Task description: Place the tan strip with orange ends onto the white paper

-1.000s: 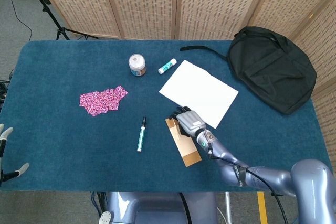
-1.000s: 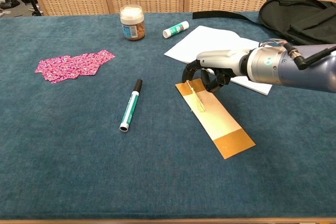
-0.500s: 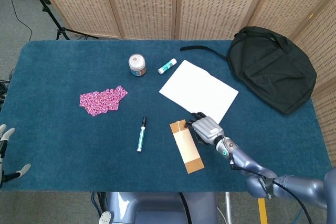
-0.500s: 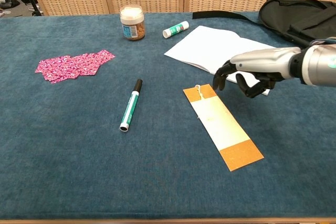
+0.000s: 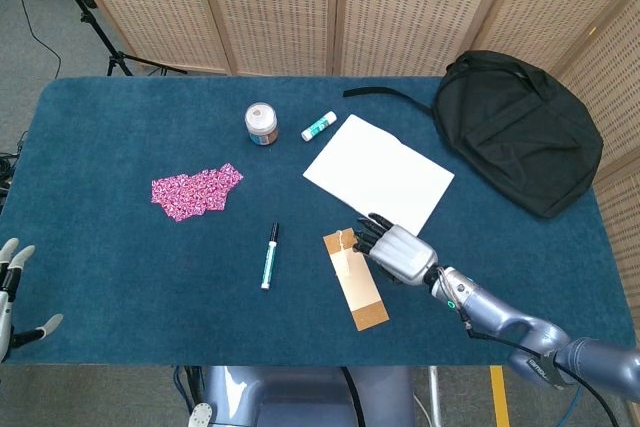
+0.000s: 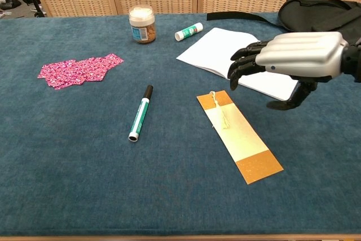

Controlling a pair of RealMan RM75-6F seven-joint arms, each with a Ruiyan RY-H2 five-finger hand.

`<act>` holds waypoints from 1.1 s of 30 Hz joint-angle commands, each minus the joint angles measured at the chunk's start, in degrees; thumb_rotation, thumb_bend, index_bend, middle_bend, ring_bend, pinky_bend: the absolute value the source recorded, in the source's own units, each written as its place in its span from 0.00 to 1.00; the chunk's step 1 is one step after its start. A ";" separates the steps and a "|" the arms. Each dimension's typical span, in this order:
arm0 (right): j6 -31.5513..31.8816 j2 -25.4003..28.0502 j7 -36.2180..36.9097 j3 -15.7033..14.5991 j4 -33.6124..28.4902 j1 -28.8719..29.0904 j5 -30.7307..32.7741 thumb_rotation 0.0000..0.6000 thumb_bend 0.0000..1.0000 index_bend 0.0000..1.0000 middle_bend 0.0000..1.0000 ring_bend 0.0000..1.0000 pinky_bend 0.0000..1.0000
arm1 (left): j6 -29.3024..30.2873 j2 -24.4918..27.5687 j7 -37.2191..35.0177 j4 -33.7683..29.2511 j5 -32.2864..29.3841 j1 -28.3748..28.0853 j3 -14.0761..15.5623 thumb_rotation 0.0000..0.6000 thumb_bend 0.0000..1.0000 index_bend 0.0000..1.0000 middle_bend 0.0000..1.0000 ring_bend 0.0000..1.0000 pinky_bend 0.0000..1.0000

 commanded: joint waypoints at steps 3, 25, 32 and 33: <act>13.98 -1.15 4.05 -7.38 15.30 1.34 -19.21 1.00 0.00 0.19 0.06 0.00 0.07 | -0.07 0.03 -0.11 0.19 0.02 -0.06 0.01 1.00 0.00 0.00 0.00 0.00 0.00; 30.34 -15.38 4.23 -13.76 42.47 8.84 -37.24 1.00 0.00 0.10 0.00 0.00 0.03 | -1.13 -0.77 1.29 0.48 -0.35 -0.76 0.14 1.00 0.00 0.00 0.00 0.00 0.00; 25.53 -15.04 0.75 -14.35 40.28 9.97 -35.38 1.00 0.00 0.10 0.00 0.00 0.03 | -1.50 -0.53 0.73 0.58 -0.83 -0.90 0.02 1.00 0.00 0.00 0.00 0.00 0.00; 25.15 -14.97 0.13 -14.43 39.70 10.06 -35.28 1.00 0.00 0.10 0.00 0.00 0.03 | -1.52 -0.50 0.70 0.56 -0.79 -0.91 0.04 1.00 0.00 0.00 0.00 0.00 0.00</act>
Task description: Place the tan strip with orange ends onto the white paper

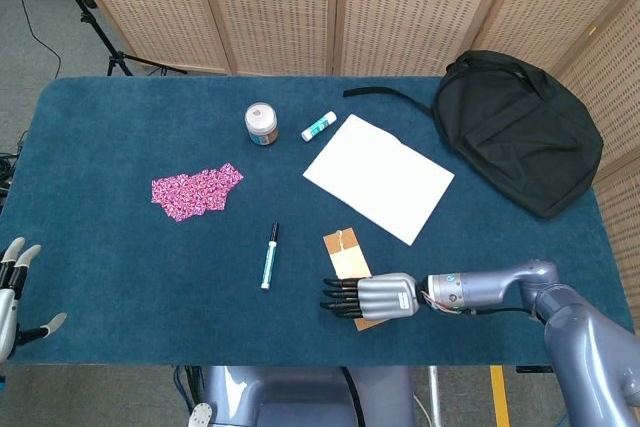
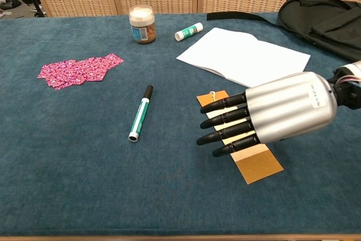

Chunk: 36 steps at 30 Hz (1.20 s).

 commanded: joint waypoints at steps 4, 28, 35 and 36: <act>-3.30 0.50 -3.92 -0.59 -3.98 0.68 1.29 1.00 0.00 0.10 0.00 0.00 0.02 | 0.23 0.08 -0.09 -0.11 0.28 0.07 0.13 1.00 0.00 0.00 0.00 0.00 0.00; -7.39 1.12 -10.19 -2.56 -7.31 1.24 2.72 1.00 0.00 0.32 0.00 0.00 0.00 | -0.28 -0.09 0.38 -0.17 0.15 -0.18 0.38 1.00 0.00 0.00 0.00 0.00 0.00; -6.70 0.77 -9.92 -3.39 -6.91 1.23 2.49 1.00 0.00 0.41 0.03 0.00 0.00 | -0.35 0.00 0.11 -0.17 0.12 -0.22 0.41 1.00 0.00 0.00 0.00 0.00 0.00; -6.46 0.71 -9.82 -3.39 -6.81 1.18 2.54 1.00 0.00 0.42 0.03 0.00 0.00 | -0.32 0.00 0.09 -0.15 0.15 -0.21 0.41 1.00 0.00 0.00 0.00 0.00 0.00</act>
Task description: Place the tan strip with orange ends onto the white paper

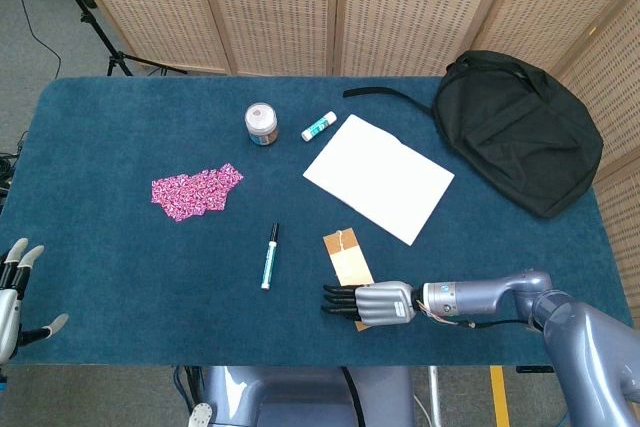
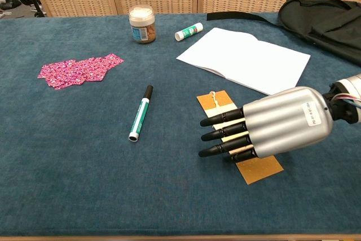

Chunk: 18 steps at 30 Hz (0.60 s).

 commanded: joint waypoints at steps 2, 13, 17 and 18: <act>0.77 -0.25 0.55 -0.13 0.36 -0.10 0.13 1.00 0.00 0.44 0.03 0.00 0.00 | 0.01 0.00 0.00 0.02 0.01 0.00 0.02 1.00 0.00 0.00 0.00 0.00 0.00; 1.23 -0.92 0.91 -0.67 0.49 0.28 0.02 1.00 0.28 0.45 0.00 0.00 0.00 | -0.23 0.06 0.05 -0.09 0.00 -0.10 0.15 1.00 0.00 0.00 0.00 0.00 0.00; 1.40 -1.15 0.99 -0.78 0.65 0.28 0.09 1.00 0.34 0.47 0.00 0.00 0.00 | -0.16 0.12 -0.18 -0.07 -0.07 -0.07 0.09 1.00 0.00 0.00 0.00 0.00 0.00; 1.45 -1.17 0.98 -0.79 0.67 0.28 0.13 1.00 0.35 0.47 0.00 0.00 0.00 | -0.17 0.13 -0.18 -0.07 -0.07 -0.08 0.11 1.00 0.00 0.00 0.00 0.00 0.00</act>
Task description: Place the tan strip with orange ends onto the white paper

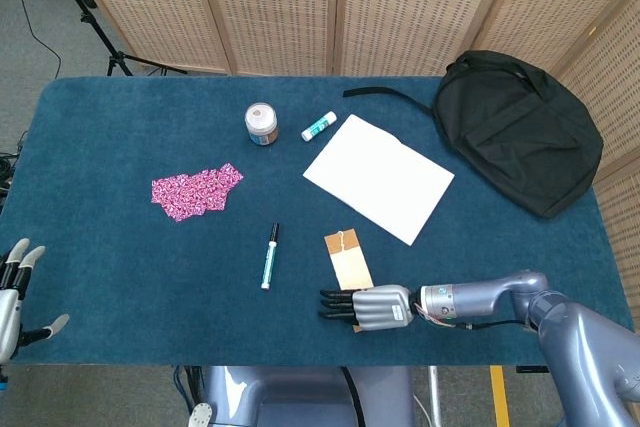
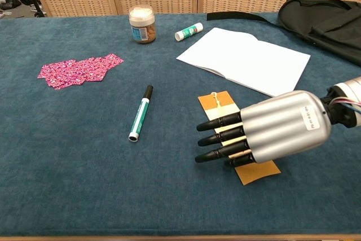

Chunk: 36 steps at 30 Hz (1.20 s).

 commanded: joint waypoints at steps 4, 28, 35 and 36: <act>0.31 -0.03 -0.16 -0.03 0.12 -0.03 0.15 1.00 0.36 0.47 0.00 0.00 0.00 | -0.11 0.03 0.03 0.00 0.06 -0.03 0.10 1.00 0.00 0.00 0.00 0.00 0.00; 6.39 5.12 -2.74 4.67 -3.79 -0.41 3.50 1.00 0.46 0.48 0.00 0.00 0.00 | -0.44 0.17 0.10 -0.33 -0.07 -0.14 0.25 1.00 0.00 0.00 0.00 0.00 0.00; 4.37 6.51 -1.24 11.02 -3.62 -1.50 12.11 1.00 0.47 0.48 0.00 0.00 0.00 | -0.48 0.25 0.06 -0.44 -0.09 -0.12 0.34 1.00 0.00 0.00 0.00 0.00 0.00; 3.15 6.36 -1.14 11.91 -3.35 -1.76 13.76 1.00 0.47 0.48 0.00 0.00 0.00 | -0.48 0.29 0.06 -0.49 -0.13 -0.10 0.34 1.00 0.00 0.00 0.00 0.00 0.00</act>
